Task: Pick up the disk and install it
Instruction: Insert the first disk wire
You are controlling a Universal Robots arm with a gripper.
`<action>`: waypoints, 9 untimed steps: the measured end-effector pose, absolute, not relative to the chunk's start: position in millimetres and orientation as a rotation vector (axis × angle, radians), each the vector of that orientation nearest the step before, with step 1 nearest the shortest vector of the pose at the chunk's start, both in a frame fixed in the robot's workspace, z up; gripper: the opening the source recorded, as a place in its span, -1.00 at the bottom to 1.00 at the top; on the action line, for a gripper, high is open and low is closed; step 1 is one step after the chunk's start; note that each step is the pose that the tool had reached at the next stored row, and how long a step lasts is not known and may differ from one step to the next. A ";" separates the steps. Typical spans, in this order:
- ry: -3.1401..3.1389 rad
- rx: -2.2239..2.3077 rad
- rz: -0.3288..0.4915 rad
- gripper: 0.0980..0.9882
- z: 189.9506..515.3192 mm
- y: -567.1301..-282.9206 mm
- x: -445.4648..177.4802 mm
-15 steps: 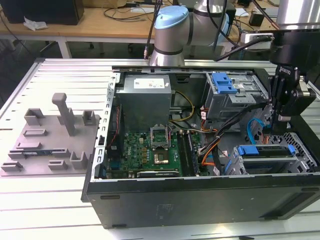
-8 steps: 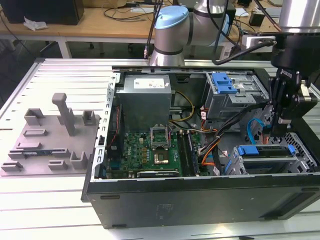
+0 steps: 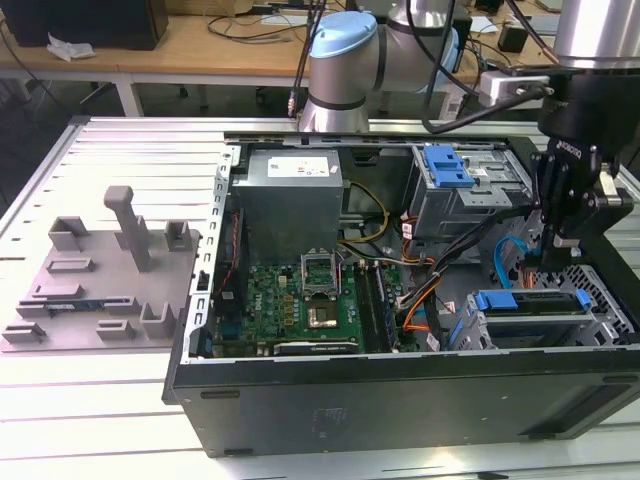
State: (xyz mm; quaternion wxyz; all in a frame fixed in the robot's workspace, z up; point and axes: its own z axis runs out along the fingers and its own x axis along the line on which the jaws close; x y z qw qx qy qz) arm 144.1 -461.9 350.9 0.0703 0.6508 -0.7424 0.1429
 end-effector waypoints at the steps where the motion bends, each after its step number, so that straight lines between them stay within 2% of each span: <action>1: -2.233 1.959 0.429 -0.84 350.9 -462.4 144.1; 9: -2.238 1.954 0.427 -0.84 350.9 -465.0 144.2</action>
